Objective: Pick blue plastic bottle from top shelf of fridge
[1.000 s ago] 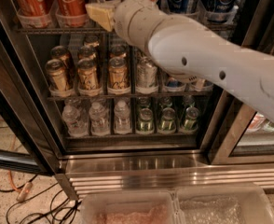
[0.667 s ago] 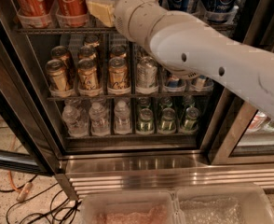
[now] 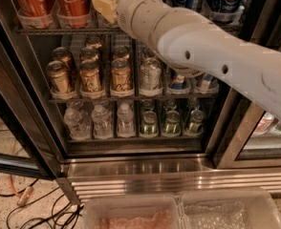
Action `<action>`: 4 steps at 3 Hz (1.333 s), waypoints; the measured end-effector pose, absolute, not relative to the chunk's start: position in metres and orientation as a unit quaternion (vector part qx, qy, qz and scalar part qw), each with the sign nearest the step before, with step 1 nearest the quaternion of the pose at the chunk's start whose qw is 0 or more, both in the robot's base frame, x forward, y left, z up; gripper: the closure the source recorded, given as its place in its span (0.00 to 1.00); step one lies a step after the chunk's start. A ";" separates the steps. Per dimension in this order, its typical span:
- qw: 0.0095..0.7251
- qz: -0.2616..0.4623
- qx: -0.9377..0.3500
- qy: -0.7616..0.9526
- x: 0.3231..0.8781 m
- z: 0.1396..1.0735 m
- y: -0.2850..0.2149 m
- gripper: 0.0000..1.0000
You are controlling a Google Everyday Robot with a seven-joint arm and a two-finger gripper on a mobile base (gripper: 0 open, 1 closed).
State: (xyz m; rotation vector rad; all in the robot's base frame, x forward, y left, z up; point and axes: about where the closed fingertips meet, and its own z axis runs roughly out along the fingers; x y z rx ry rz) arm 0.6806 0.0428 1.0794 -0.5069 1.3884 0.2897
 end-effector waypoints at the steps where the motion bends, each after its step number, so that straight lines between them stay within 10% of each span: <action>1: 0.729 0.132 -0.231 0.631 0.681 1.079 0.044 0.67; 2: 0.721 0.142 -0.234 0.636 0.678 1.070 0.051 0.97; 4: 0.719 0.147 -0.238 0.636 0.675 1.074 0.055 1.00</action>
Offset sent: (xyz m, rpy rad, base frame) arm -0.0006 0.0109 -0.0234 0.0074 0.0484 0.0340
